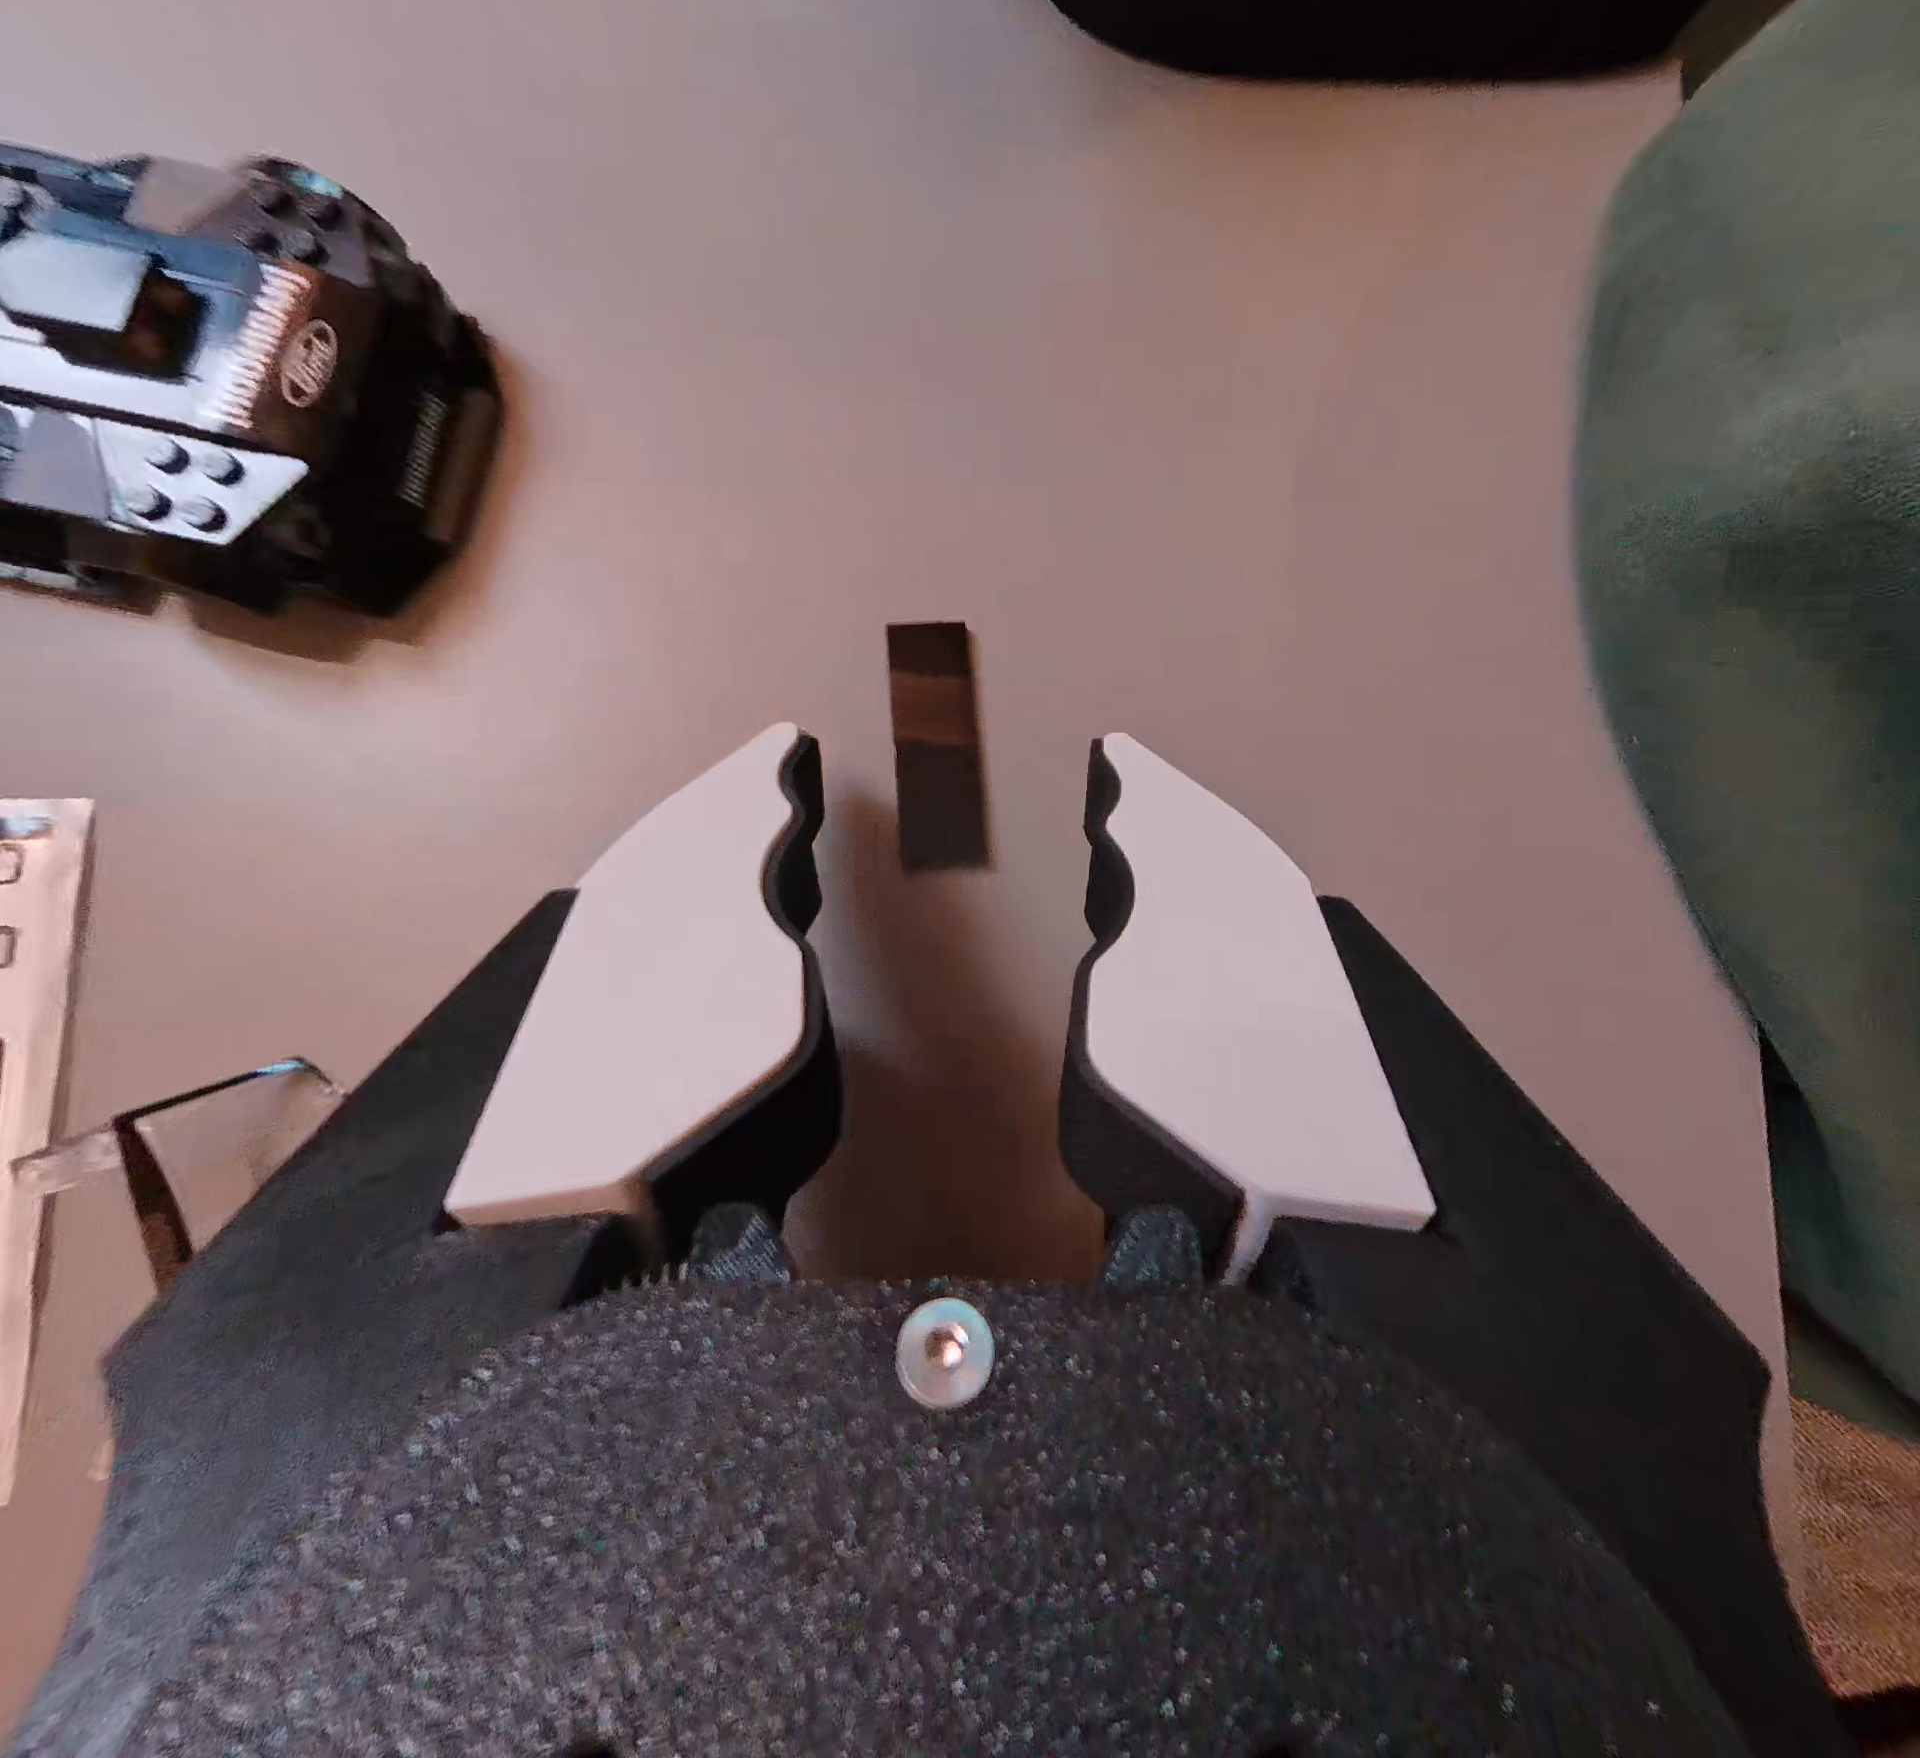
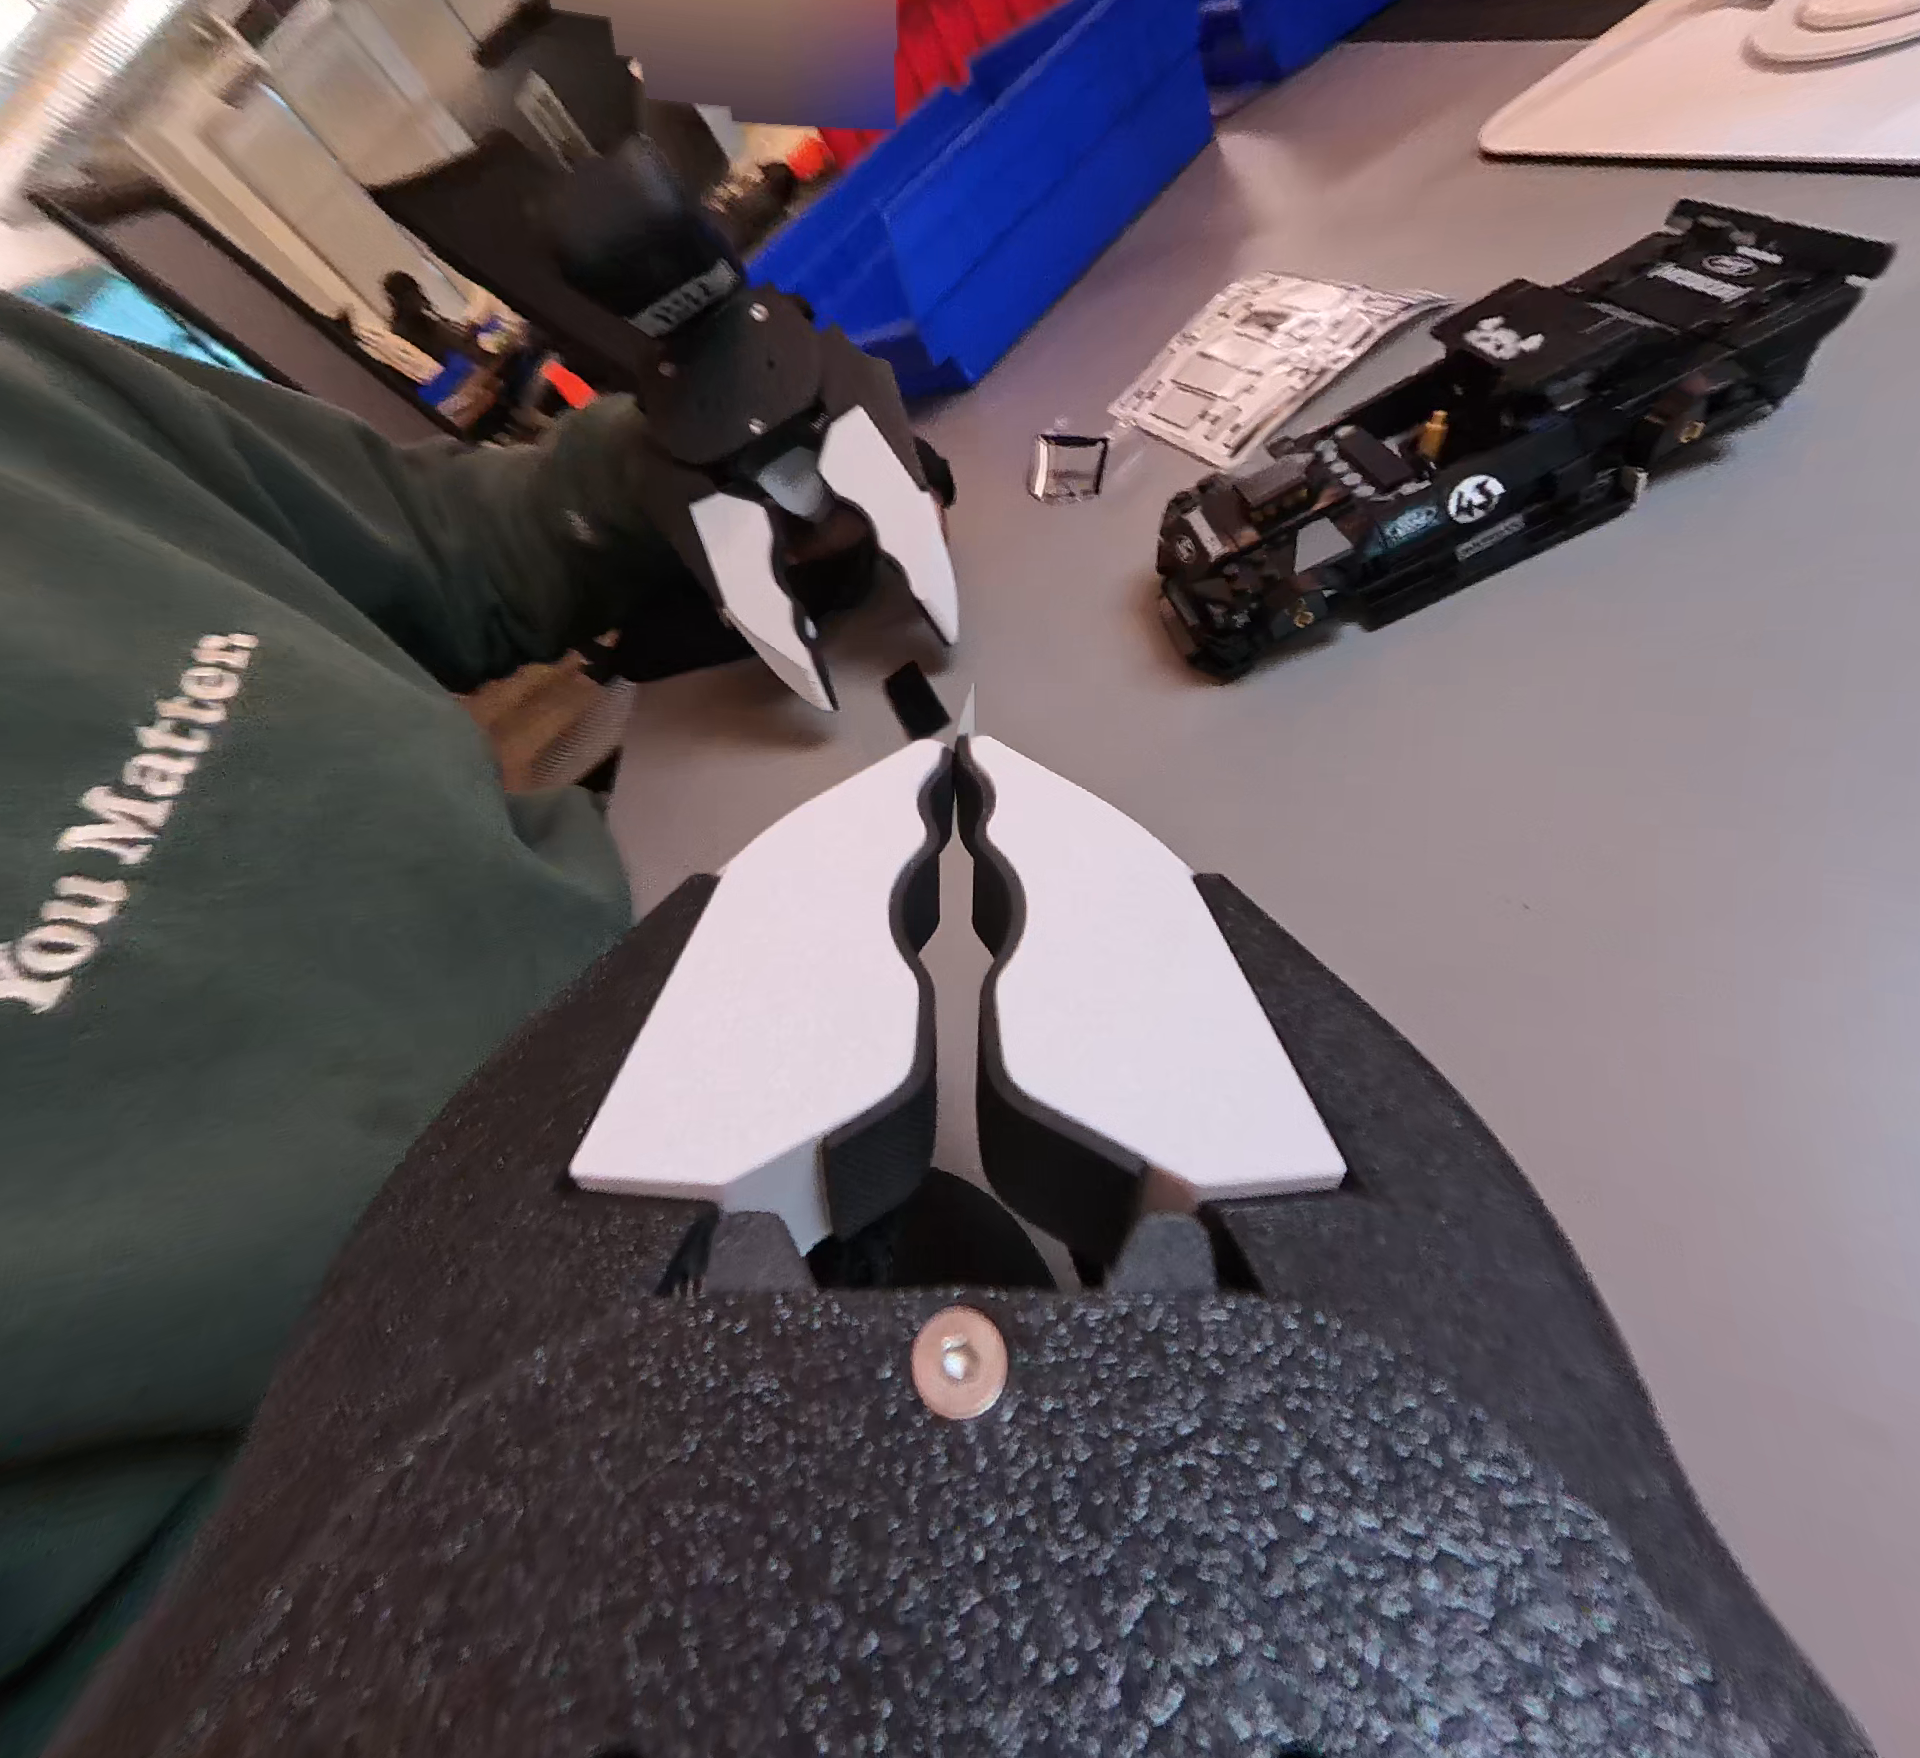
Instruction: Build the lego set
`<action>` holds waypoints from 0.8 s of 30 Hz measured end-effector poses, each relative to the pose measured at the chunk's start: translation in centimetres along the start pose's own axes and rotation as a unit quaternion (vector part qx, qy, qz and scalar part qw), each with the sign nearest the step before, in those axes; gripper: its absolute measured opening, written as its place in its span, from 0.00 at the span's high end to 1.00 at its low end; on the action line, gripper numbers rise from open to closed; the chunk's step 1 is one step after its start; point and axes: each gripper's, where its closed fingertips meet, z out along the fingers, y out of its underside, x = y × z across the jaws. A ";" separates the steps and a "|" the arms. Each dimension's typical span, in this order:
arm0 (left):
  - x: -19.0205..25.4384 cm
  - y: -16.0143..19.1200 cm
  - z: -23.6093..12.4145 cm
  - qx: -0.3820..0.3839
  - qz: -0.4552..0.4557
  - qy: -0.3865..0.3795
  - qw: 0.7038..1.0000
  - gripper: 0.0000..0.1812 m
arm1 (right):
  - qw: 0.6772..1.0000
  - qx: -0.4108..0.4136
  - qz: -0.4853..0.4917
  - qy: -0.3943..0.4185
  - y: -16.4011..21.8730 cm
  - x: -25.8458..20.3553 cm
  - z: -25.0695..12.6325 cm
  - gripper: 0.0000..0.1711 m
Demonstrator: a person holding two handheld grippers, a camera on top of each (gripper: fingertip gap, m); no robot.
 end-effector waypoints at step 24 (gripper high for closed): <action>-0.6 1.4 0.1 -0.035 0.013 -0.020 0.999 0.91 | 0.998 -0.031 0.057 0.015 -0.6 -4.5 6.5 1.00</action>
